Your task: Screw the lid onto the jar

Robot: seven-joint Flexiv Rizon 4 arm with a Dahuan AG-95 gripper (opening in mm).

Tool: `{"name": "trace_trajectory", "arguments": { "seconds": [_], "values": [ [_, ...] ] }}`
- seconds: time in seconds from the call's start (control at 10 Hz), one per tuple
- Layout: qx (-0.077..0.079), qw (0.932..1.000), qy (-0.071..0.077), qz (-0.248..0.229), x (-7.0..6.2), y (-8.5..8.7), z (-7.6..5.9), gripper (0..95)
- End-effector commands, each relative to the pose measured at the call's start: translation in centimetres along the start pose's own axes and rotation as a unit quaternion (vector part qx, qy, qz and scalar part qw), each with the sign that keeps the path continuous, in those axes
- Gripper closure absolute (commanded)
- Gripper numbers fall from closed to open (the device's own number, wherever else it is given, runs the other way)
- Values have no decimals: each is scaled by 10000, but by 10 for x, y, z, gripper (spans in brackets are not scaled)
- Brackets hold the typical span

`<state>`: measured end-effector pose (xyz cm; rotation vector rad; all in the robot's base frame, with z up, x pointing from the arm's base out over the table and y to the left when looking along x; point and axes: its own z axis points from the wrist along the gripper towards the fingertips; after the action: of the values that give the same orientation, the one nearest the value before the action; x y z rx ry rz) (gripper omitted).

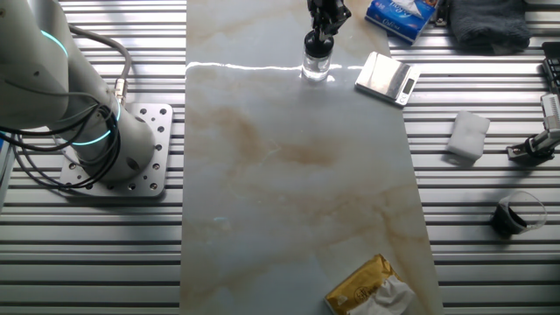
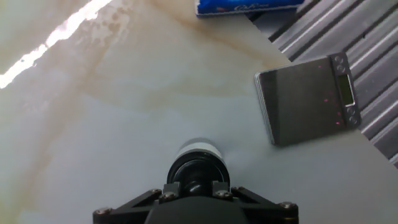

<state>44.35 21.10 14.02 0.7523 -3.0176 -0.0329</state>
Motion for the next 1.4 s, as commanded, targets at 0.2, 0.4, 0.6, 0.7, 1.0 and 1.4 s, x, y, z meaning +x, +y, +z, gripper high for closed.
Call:
{"name": "trace_trajectory", "arguments": {
  "seconds": [0.2,0.4,0.6,0.7,1.0,1.4],
  "values": [
    [104,9963,-63,-856,0,0,1,570],
    [216,9908,-76,-1335,0,0,1,570],
    [264,9874,-75,-1558,0,0,1,570],
    [285,9854,-60,-1675,0,0,1,760],
    [332,9830,-31,-1807,0,0,1,950],
    [272,9905,-23,-1348,0,0,1,950]
  ]
}}
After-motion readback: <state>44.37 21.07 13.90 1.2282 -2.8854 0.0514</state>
